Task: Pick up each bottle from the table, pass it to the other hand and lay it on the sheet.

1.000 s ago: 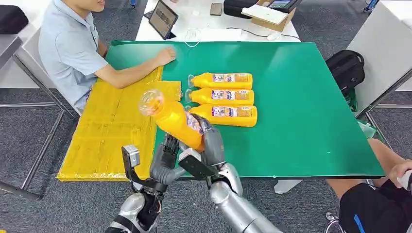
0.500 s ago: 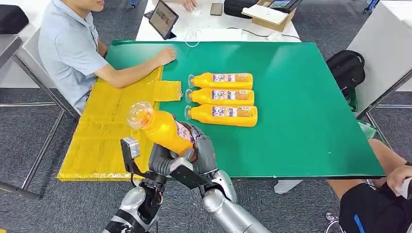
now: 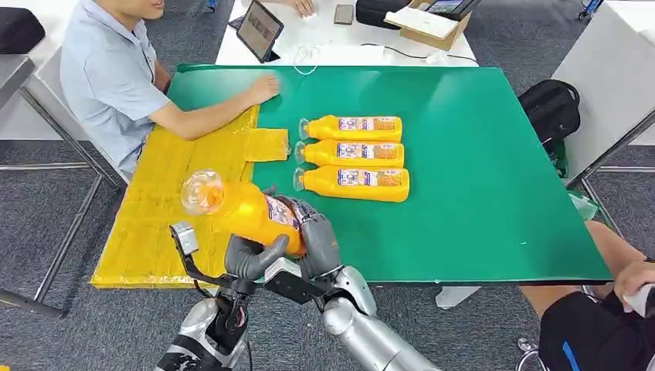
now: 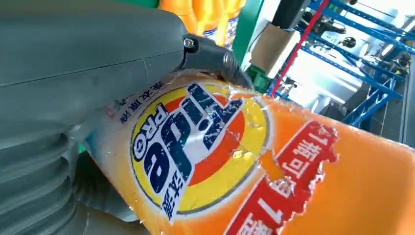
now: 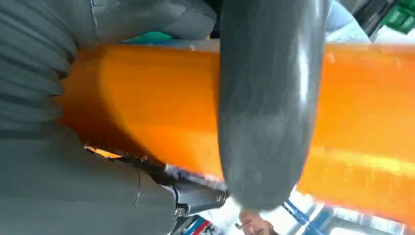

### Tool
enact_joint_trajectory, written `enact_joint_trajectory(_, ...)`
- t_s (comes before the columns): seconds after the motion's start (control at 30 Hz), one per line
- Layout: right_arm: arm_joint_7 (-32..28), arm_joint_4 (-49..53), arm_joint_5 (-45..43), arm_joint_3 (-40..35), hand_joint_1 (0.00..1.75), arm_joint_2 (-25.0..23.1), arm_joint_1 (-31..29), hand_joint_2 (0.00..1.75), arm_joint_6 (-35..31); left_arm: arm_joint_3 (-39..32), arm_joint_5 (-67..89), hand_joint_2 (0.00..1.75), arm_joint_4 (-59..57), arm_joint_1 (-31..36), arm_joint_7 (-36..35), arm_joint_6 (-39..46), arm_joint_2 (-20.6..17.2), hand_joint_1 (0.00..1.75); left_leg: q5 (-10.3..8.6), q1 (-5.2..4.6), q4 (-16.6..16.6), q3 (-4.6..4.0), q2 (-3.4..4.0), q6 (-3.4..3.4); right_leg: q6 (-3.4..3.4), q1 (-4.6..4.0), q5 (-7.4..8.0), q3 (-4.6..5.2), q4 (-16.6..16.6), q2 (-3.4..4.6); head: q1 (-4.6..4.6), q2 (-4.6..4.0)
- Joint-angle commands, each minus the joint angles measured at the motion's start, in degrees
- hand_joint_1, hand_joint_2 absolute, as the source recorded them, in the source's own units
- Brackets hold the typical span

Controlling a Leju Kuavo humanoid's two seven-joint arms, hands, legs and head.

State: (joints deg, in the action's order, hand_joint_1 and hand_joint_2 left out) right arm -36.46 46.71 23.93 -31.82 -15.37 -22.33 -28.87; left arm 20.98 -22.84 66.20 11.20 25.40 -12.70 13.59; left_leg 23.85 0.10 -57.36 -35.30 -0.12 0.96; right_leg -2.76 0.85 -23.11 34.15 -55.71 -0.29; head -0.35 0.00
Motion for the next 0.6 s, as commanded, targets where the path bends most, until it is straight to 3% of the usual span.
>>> enact_joint_trajectory(0.03, 2.9, -4.3, 0.5, -4.1, 0.0, 0.8, -0.3, 1.75, 3.3, 5.0, 2.7, 1.75, 0.4, 3.2, 0.9, 1.4, 0.1, 1.75, 0.07, 0.05, 0.0, 0.13, -0.14, -0.04, 0.09, -0.06, -0.1, -0.18, 0.0, -0.13, 0.04, 0.0)
enact_joint_trajectory(0.33, 3.6, -4.2, -1.8, 1.0, 0.0, 1.0, -1.4, 1.75, 1.0, 3.9, 4.0, 1.75, 1.4, 2.3, 1.5, 2.9, -0.2, 1.75, 0.06, 0.04, 0.0, 0.14, -0.13, -0.04, 0.08, -0.05, -0.1, -0.18, 0.0, -0.13, 0.0, 0.0)
enact_joint_trajectory(0.6, 3.6, 3.7, 1.8, 5.5, 0.0, 2.7, 0.8, 1.75, -10.0, 1.4, 3.3, 1.75, -1.8, 3.3, 0.1, 4.4, 0.5, 1.75, 0.06, 0.04, 0.0, 0.18, -0.17, -0.04, 0.09, -0.05, -0.11, -0.23, 0.0, -0.16, 0.04, 0.0)
